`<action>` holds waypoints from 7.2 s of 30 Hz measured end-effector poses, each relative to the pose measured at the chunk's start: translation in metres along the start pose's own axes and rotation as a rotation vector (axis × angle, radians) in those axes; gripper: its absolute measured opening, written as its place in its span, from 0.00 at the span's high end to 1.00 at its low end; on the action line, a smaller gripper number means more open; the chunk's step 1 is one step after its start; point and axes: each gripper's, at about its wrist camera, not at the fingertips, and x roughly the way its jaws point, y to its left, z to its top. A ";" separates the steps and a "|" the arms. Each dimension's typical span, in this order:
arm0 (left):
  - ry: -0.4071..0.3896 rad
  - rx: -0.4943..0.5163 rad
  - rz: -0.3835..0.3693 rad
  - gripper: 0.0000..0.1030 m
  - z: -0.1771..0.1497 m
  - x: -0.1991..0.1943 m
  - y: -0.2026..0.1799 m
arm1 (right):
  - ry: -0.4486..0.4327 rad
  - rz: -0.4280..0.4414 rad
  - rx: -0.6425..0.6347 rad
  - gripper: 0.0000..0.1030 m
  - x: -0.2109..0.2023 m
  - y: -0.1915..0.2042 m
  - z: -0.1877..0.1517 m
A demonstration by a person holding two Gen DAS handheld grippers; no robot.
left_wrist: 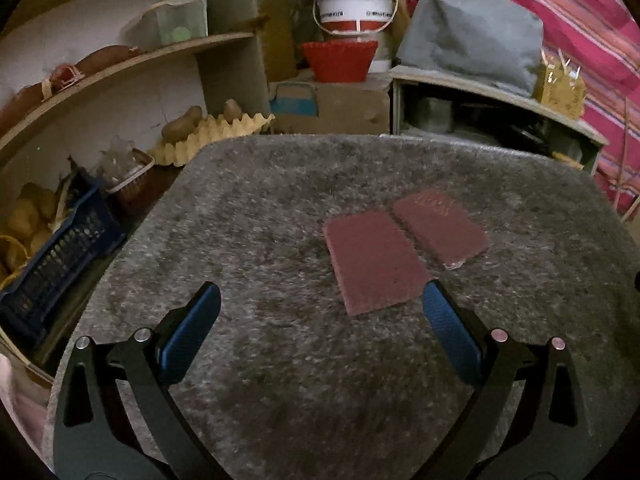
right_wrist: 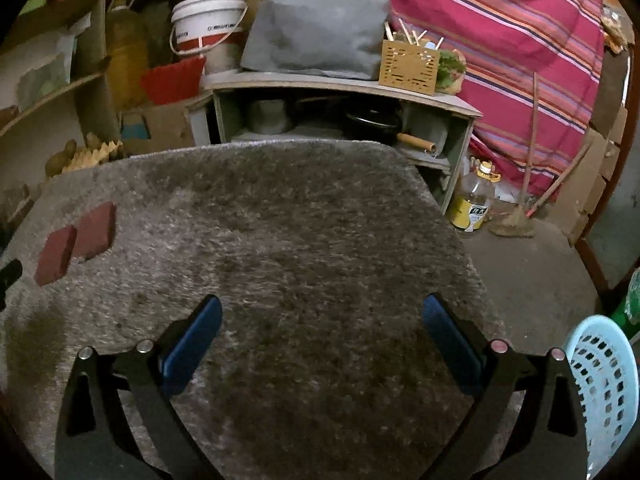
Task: Collect trash
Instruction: 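Move both open tools back over the table toward the red sanding pads, then grasp one red sanding pad with the left tool while the right grasps the other, then carry both red sanding pads over the blue basket with both tools, then open both tools over the blue basket to drop the red pads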
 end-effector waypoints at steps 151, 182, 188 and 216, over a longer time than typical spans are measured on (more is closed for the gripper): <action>-0.165 0.208 -0.319 0.38 -0.009 -0.152 -0.133 | -0.036 -0.093 0.168 0.47 -0.121 -0.203 -0.062; -0.154 0.439 -0.694 0.37 -0.095 -0.227 -0.407 | -0.020 -0.167 0.383 0.47 -0.157 -0.351 -0.132; -0.159 0.463 -0.727 0.35 -0.099 -0.234 -0.425 | -0.016 -0.152 0.394 0.47 -0.152 -0.352 -0.132; -0.263 0.285 -0.512 0.05 -0.070 -0.229 -0.270 | -0.056 -0.206 0.328 0.15 -0.120 -0.282 -0.104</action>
